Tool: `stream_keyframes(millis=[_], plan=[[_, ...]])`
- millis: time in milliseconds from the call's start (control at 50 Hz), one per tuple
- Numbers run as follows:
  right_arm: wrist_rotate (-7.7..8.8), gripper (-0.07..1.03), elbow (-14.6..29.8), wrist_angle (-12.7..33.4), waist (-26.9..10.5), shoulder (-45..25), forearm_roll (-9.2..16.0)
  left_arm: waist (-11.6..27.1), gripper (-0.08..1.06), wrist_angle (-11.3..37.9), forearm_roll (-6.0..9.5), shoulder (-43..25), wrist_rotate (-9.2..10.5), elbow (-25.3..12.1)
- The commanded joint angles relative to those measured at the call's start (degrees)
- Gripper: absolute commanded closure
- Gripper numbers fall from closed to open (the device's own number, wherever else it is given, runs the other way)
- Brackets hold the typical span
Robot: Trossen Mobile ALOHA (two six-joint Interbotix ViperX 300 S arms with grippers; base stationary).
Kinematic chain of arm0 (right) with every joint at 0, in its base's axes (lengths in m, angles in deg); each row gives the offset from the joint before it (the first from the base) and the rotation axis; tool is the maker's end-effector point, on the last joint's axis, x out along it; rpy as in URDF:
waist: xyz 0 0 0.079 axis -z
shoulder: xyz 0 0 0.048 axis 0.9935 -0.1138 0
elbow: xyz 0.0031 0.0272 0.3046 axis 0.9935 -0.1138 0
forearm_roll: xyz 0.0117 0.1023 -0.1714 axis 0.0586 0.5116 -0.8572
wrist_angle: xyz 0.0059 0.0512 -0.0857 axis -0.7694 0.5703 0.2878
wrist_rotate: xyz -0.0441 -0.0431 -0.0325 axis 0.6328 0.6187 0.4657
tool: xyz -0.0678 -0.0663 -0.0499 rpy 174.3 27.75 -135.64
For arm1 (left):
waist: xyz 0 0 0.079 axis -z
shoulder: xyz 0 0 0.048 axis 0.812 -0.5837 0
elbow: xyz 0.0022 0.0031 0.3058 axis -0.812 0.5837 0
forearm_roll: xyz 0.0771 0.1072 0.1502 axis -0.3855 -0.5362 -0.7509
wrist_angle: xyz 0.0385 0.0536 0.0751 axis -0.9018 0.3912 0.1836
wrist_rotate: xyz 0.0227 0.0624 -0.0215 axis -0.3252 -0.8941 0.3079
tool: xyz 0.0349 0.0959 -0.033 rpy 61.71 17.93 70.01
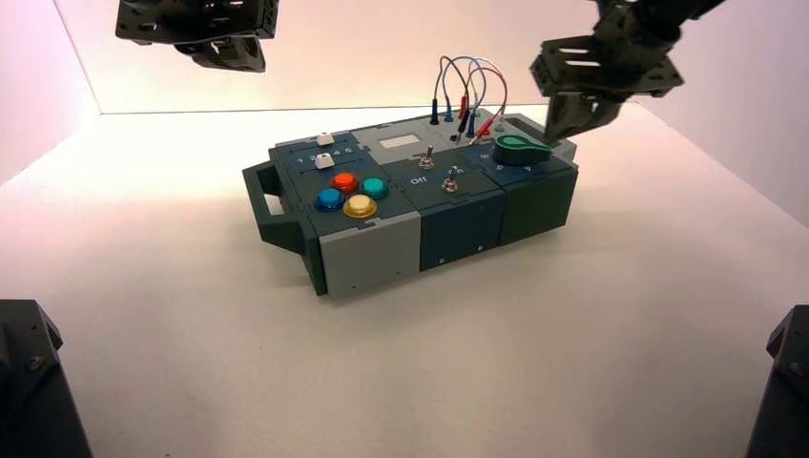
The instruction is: Turn the knob to position 5.
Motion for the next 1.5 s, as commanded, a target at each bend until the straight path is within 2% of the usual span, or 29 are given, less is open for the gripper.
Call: stream_keyframes(millis=[20, 180, 500, 1500], plan=[[-0.09, 0.98, 1.32, 0.0, -0.62, 0.18, 0.35, -0.18, 1.01, -0.53, 0.0, 0.88, 0.09, -0.44], [-0.09, 0.98, 1.32, 0.7, -0.7, 0.26, 0.62, -0.18, 1.01, -0.53, 0.0, 0.88, 0.09, -0.44], [-0.09, 0.98, 1.67, 1.67, -4.13, 0.97, 0.97, -0.18, 1.01, -0.53, 0.09, 0.79, 0.09, -0.44], [-0.18, 0.98, 2.64, 1.93, -5.98, 0.62, 1.32, -0.18, 1.01, -0.53, 0.0, 0.7, 0.09, -0.44]])
